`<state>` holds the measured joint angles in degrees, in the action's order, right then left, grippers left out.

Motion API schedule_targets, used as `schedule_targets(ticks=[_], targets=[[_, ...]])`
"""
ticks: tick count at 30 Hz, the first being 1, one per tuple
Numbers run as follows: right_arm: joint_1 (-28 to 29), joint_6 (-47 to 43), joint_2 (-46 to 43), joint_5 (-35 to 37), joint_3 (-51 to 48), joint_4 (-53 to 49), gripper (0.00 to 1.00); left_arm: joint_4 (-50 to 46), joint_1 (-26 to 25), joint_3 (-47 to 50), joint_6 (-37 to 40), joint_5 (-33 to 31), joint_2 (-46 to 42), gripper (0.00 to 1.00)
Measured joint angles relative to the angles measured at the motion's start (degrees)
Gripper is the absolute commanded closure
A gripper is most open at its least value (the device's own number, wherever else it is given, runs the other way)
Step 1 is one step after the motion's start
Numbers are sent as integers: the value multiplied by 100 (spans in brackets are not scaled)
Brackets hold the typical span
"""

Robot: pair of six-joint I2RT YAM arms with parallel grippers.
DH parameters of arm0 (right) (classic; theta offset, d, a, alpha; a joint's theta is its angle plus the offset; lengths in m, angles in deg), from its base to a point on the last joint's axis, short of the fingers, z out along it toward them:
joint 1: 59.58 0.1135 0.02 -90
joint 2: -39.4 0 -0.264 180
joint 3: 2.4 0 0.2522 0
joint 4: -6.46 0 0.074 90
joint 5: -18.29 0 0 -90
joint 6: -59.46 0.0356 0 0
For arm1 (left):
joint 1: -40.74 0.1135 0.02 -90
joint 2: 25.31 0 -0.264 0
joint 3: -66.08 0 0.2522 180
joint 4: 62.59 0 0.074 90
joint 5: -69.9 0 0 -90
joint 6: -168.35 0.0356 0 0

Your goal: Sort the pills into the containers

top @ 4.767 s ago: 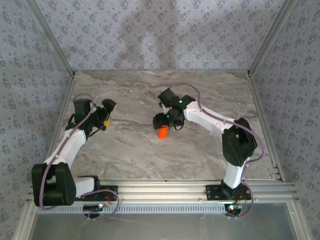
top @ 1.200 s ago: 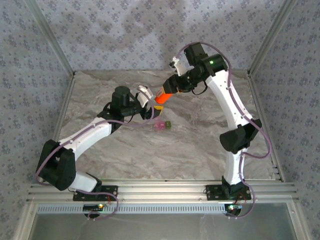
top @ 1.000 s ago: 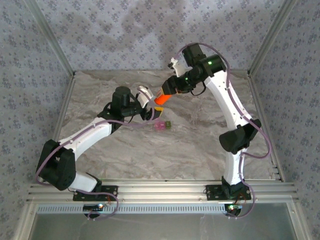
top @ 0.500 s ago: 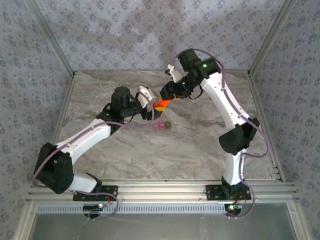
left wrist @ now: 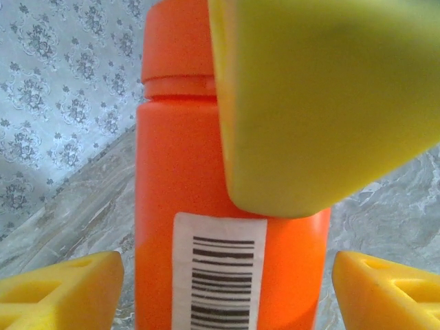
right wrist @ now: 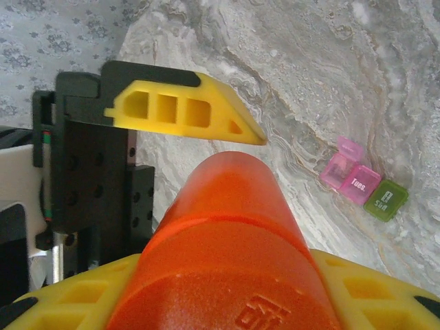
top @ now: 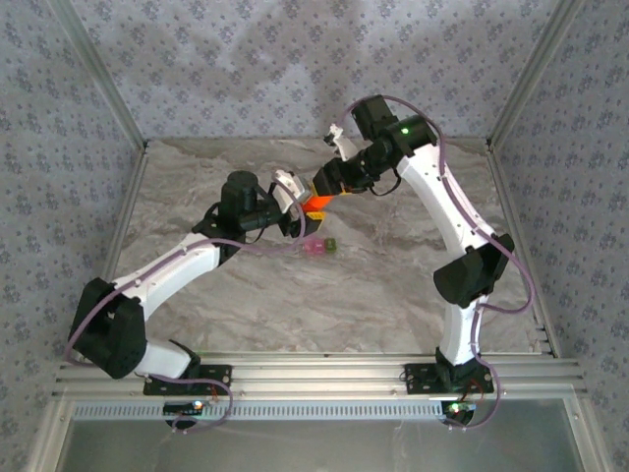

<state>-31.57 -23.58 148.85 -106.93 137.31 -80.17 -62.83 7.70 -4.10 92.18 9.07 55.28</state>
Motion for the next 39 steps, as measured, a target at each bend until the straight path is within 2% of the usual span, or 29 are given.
schedule_targets(ticks=[14,24,31,39], targets=[[0,140,-111,-85,-380,289,66,177,-22,0,-160,2,74,33],[0,184,-122,-111,-396,367,67,173,-52,0,-219,-2,133,32],[0,229,-136,-129,-424,358,67,166,-52,0,-234,-22,136,52],[0,267,-136,-122,-433,345,67,179,-52,0,-232,0,170,68]])
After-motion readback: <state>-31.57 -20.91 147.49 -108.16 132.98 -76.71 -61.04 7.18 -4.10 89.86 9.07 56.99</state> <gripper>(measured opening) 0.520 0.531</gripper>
